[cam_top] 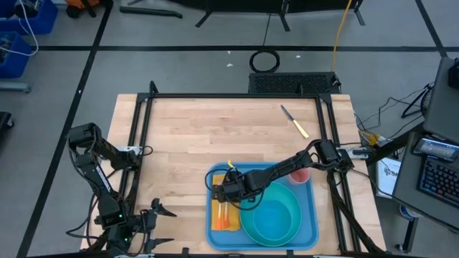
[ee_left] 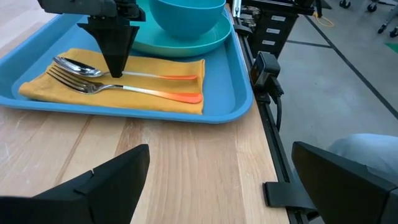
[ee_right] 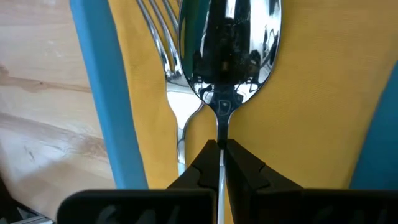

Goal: Set up tray
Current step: Put the orange spoon on the orange napkin to the right of the orange fork, then put the yellow knife on the orange napkin to the right of the orange spoon

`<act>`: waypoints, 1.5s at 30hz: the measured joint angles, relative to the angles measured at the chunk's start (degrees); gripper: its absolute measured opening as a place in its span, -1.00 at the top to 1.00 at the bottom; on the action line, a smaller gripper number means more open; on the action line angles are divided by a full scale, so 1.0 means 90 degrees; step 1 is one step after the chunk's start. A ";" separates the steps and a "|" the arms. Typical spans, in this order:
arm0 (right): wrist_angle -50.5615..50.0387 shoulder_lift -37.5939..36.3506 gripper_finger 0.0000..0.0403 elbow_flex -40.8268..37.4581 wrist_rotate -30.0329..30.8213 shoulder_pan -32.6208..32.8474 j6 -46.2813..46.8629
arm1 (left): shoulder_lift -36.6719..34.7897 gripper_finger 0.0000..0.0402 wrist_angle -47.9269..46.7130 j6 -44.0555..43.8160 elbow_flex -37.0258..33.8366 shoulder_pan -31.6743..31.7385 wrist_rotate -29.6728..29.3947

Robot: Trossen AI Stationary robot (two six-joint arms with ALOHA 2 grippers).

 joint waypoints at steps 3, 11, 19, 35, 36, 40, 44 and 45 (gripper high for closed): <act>0.0005 0.0000 1.00 -0.0033 -0.0003 -0.0003 0.0008 | 0.0000 -0.98 0.0002 0.0000 0.0000 0.0000 0.0002; 0.0385 0.0000 0.87 -0.0307 -0.0001 -0.0003 0.0005 | 0.0000 -0.98 0.0000 0.0000 0.0000 0.0000 0.0012; 0.0574 -0.0007 0.78 -0.0374 -0.0011 0.0014 -0.0193 | 0.0000 -0.98 -0.0002 -0.0002 0.0000 -0.0005 0.0029; 0.0474 -0.0436 0.71 -0.0389 0.0153 0.0099 -0.0283 | 0.0000 -0.98 -0.0002 -0.0008 0.0000 -0.0083 0.0027; 0.0442 -0.0484 0.71 -0.0389 0.0155 0.0114 -0.0261 | 0.0000 -0.98 0.0000 -0.0007 0.0000 -0.0083 0.0027; 0.0472 -0.0618 0.71 -0.0389 0.0217 0.0167 -0.0306 | 0.0000 -0.98 -0.0003 -0.0007 0.0000 -0.0106 0.0017; 0.0851 -0.0811 0.71 -0.0389 0.0721 0.0234 -0.0664 | 0.0000 -0.98 -0.0005 -0.0007 0.0000 -0.0112 0.0010; 0.0965 -0.0871 0.71 -0.0387 0.0862 0.0253 -0.0842 | 0.0000 -0.98 0.0000 -0.0007 0.0000 -0.0112 0.0007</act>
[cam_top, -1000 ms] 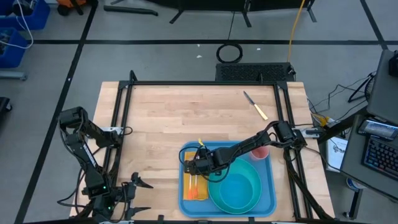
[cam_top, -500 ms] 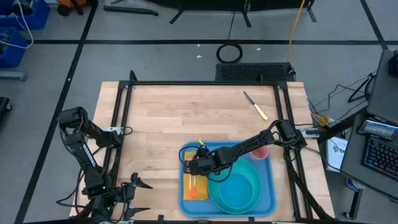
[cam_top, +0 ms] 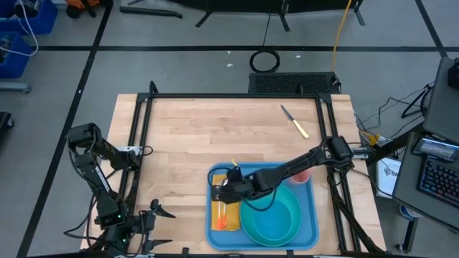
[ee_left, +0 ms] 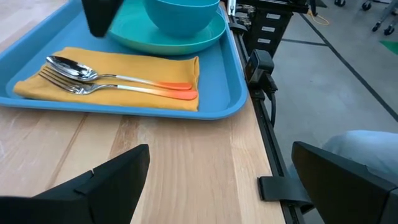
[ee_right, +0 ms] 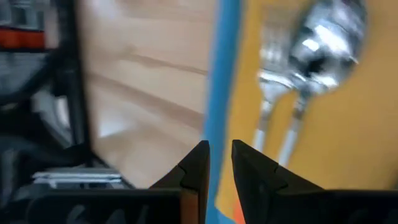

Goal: Set up tray
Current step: Put the yellow knife on the orange napkin to the right of the orange spoon

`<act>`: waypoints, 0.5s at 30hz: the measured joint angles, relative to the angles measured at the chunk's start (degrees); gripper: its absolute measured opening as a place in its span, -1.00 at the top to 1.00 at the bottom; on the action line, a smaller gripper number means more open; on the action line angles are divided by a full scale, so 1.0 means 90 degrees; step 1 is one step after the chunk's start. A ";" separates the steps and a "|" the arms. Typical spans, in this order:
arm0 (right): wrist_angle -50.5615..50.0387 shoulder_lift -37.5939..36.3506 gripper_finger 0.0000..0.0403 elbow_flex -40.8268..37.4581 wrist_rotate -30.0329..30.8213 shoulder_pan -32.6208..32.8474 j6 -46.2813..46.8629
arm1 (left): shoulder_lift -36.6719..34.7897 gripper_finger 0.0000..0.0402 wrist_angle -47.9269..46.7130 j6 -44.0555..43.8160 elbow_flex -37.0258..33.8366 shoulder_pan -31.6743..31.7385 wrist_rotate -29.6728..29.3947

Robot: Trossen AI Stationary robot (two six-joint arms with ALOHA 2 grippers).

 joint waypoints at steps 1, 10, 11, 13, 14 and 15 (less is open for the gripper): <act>0.0085 -0.0049 0.71 0.0001 0.0134 0.0008 -0.0208 | 0.0000 -0.98 -0.0004 0.0000 0.0000 0.0002 -0.0004; 0.0315 -0.0679 0.71 0.0013 0.1707 0.0006 -0.3220 | 0.0000 -0.98 0.0001 0.0705 0.0000 0.0375 -0.0008; 0.0304 -0.0702 0.71 0.0013 0.1805 0.0004 -0.3261 | 0.0000 -0.98 0.0025 0.0645 0.0000 0.0413 -0.0020; 0.0336 -0.0735 0.71 0.0010 0.1785 -0.0042 -0.3486 | 0.0000 -0.98 0.0103 0.0622 0.0000 0.0517 -0.0159; 0.0358 -0.0773 0.71 0.0008 0.1741 -0.0077 -0.3733 | 0.0000 -0.98 0.0158 0.0650 0.0000 0.0590 -0.0247; 0.0362 -0.0820 0.71 0.0008 0.1744 -0.0119 -0.3972 | 0.0000 -0.98 0.0214 0.0738 0.0000 0.0658 -0.0320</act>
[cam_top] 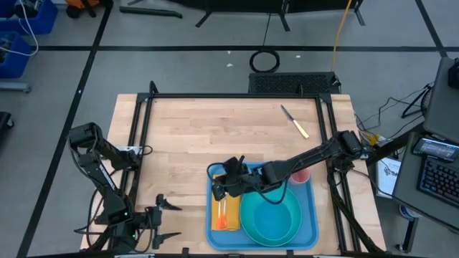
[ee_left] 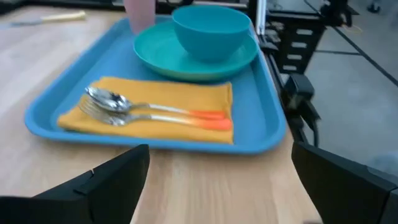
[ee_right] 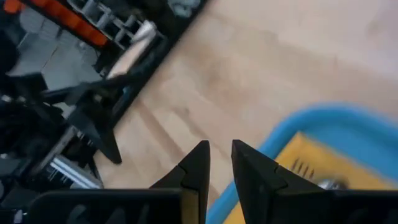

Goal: Set up tray
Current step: Put the yellow knife on the orange napkin to the right of the orange spoon

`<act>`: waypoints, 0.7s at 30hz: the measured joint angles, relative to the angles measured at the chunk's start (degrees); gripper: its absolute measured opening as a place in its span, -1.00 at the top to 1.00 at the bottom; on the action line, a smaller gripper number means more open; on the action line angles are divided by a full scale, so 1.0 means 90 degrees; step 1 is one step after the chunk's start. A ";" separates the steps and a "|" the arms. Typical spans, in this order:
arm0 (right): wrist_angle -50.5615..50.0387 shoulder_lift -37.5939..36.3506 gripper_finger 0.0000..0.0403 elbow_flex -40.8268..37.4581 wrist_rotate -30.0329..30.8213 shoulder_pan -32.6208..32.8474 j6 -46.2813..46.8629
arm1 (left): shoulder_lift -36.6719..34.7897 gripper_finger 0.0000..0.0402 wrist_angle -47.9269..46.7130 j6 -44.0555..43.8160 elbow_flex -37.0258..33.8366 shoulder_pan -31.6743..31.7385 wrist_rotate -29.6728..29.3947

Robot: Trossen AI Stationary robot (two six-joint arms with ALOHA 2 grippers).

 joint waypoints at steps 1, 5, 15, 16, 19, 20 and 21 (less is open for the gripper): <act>0.0011 -0.0076 0.71 0.0000 0.0061 -0.0042 -0.0259 | 0.0000 -0.98 0.0090 0.0148 0.0000 0.0060 -0.0013; -0.0008 -0.0361 0.71 0.0000 0.0566 -0.0223 -0.1454 | 0.0000 -0.98 0.0714 0.0683 0.0000 0.0431 0.0097; -0.1663 -0.1619 0.71 0.0000 -0.0285 -0.1356 -0.3499 | -0.0001 -0.98 0.1910 0.1678 -0.0002 0.1335 0.2749; -0.1870 -0.1748 0.71 0.0000 -0.0272 -0.1499 -0.3590 | 0.0000 -0.98 0.1880 0.1621 -0.0002 0.1317 0.3036; -0.2339 -0.2076 0.71 0.0000 -0.0276 -0.1912 -0.3644 | -0.0001 -0.98 0.1884 0.1323 -0.0002 0.1195 0.3777; -0.2493 -0.2160 0.71 0.0000 -0.0279 -0.2043 -0.3655 | -0.0002 -0.98 0.1912 0.1283 -0.0002 0.1147 0.3880; -0.2638 -0.2207 0.71 0.0000 -0.0298 -0.2170 -0.3662 | -0.0002 -0.98 0.1934 0.1278 -0.0002 0.1104 0.3826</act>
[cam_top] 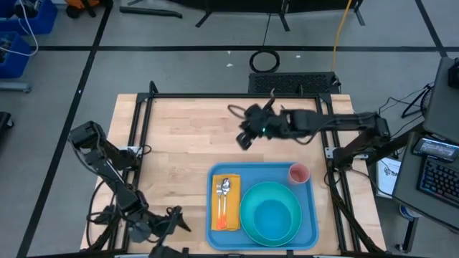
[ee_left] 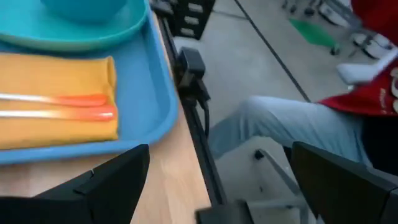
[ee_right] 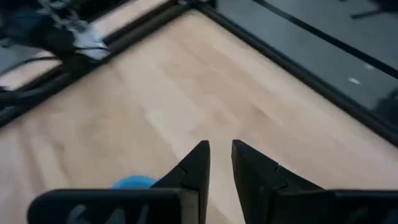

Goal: Set up tray
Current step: Put the yellow knife on the orange napkin to the right of the orange spoon

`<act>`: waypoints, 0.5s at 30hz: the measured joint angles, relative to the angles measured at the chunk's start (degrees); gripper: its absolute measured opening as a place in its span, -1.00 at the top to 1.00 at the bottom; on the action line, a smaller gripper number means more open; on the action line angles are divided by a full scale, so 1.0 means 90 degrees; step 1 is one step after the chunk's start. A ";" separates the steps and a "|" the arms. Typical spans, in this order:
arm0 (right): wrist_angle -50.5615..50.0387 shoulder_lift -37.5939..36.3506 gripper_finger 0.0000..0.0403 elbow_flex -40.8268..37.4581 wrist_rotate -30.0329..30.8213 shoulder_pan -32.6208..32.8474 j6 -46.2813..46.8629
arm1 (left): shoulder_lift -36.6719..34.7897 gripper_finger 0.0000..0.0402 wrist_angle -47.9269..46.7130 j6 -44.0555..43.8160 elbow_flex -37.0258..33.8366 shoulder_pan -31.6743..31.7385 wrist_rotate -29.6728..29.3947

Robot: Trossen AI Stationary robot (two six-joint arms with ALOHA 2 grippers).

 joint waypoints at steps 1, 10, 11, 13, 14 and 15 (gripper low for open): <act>-0.0180 -0.0045 0.71 0.0000 -0.0093 -0.0137 0.0010 | 0.0000 -0.98 0.0069 0.0009 0.0000 -0.0037 -0.0228; -0.1923 -0.0110 0.71 -0.0039 -0.0678 -0.1240 -0.0098 | 0.0000 -0.98 0.0367 0.1179 0.0002 0.0077 -0.2393; -0.1952 -0.0111 0.71 -0.0073 -0.0748 -0.1368 -0.0176 | 0.0000 -0.98 0.0385 0.1235 0.0002 0.0118 -0.2472; -0.1966 -0.0105 0.71 -0.0162 -0.1016 -0.1699 -0.0351 | 0.0000 -0.98 0.0400 0.1323 0.0002 0.0219 -0.2511; -0.1959 -0.0101 0.71 -0.0221 -0.1224 -0.1891 -0.0433 | 0.0000 -0.98 0.0394 0.1385 0.0001 0.0260 -0.2513; -0.1960 -0.0102 0.71 -0.0299 -0.1444 -0.2102 -0.0500 | -0.0006 -0.98 0.0392 0.1454 0.0000 0.0313 -0.2518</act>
